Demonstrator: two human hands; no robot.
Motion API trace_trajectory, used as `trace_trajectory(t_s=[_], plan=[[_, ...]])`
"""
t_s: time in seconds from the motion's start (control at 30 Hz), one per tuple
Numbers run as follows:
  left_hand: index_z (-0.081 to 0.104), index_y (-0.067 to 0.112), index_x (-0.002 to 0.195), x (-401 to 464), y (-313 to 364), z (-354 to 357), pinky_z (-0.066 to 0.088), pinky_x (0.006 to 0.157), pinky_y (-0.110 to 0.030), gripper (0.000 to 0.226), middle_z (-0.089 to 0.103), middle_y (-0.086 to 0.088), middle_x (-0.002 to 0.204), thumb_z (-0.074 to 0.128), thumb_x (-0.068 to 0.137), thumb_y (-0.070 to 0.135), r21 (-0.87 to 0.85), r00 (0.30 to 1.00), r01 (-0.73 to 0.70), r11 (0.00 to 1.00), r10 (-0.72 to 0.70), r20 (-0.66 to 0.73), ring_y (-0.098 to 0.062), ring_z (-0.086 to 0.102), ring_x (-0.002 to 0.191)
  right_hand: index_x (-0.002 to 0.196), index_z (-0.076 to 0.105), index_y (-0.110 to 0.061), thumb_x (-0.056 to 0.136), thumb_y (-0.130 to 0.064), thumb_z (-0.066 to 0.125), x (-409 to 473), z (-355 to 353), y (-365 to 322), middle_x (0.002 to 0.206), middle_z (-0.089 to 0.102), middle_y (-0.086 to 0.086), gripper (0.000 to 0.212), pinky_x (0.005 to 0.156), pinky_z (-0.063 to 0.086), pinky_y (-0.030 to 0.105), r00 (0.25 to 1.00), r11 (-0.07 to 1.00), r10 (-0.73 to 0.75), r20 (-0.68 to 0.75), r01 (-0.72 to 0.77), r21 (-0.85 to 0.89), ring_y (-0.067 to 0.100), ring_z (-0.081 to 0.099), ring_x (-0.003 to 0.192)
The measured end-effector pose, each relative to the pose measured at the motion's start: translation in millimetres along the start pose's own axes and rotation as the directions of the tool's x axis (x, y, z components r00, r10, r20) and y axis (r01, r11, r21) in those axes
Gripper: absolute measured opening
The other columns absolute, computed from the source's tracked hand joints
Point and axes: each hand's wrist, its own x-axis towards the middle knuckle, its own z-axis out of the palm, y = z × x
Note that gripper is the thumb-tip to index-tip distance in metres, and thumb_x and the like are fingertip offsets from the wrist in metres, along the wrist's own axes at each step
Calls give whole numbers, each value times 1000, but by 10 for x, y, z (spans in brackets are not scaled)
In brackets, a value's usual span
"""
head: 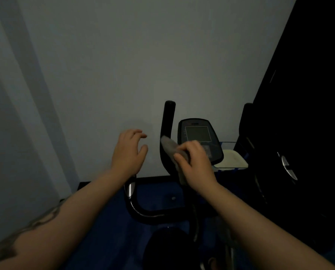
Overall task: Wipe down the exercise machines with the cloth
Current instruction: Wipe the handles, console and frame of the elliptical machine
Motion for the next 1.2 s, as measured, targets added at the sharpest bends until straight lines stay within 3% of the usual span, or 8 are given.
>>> trace_trajectory(t_s=[0.13,0.3,0.47,0.67,0.8,0.93,1.03,1.2], plan=[[63,14,116,-3,-22,-1,35,80,-24,24,55,-1,114,52,96,22,16,999,45,999,-45,-7,-12,39,113,115,54,-23,97,-27,52,146,287,-21,109,46,-1,18,82,44,31,997,998,63,48,-62,-9,18,50,102],[64,16,108,-16,-47,83,42,70,-30,31,52,1,106,42,92,32,72,1000,-4,997,5,-13,-14,38,107,108,51,-18,98,-26,52,195,121,6,105,45,0,14,77,48,38,964,971,-154,217,188,-150,18,50,94],[64,16,103,-31,-60,125,38,73,-27,40,53,2,103,33,90,38,40,998,-7,999,9,-65,-11,38,104,107,57,-13,94,-18,58,756,190,-119,104,47,6,15,77,50,39,989,983,-129,-67,119,-140,23,51,93],[64,18,95,-34,-60,143,38,71,-25,34,52,7,97,36,89,37,14,994,12,1000,-10,-105,-7,38,98,100,54,-13,95,-21,56,682,239,-93,103,45,4,10,81,48,38,987,977,-126,98,141,-162,22,52,93],[64,16,94,-40,-68,147,38,72,-24,32,53,7,96,38,90,35,-2,993,6,1000,-6,-116,-4,37,98,102,56,-10,92,-13,60,1022,57,-200,104,46,7,11,78,51,41,973,979,-179,-145,161,-127,24,52,92],[64,16,92,-41,-66,137,40,75,-26,32,54,6,95,39,90,34,-3,993,-3,1000,3,-118,-8,41,98,101,57,-8,90,-7,61,852,244,-57,101,44,7,12,77,52,47,982,977,-181,-57,173,-123,26,52,92],[65,15,91,-39,-71,139,39,76,-26,31,55,5,94,39,90,33,-4,992,-17,1000,16,-122,-10,42,96,100,55,-10,93,-12,59,678,234,19,102,41,0,8,79,50,39,987,985,-139,77,146,-90,19,50,91],[66,13,90,-37,-87,149,37,77,-24,32,56,3,95,40,90,32,-25,989,-22,999,18,-144,-11,43,97,118,57,-16,94,-10,56,946,31,-234,108,40,-3,25,80,39,4,956,989,-91,-278,119,85,-3,46,89]])
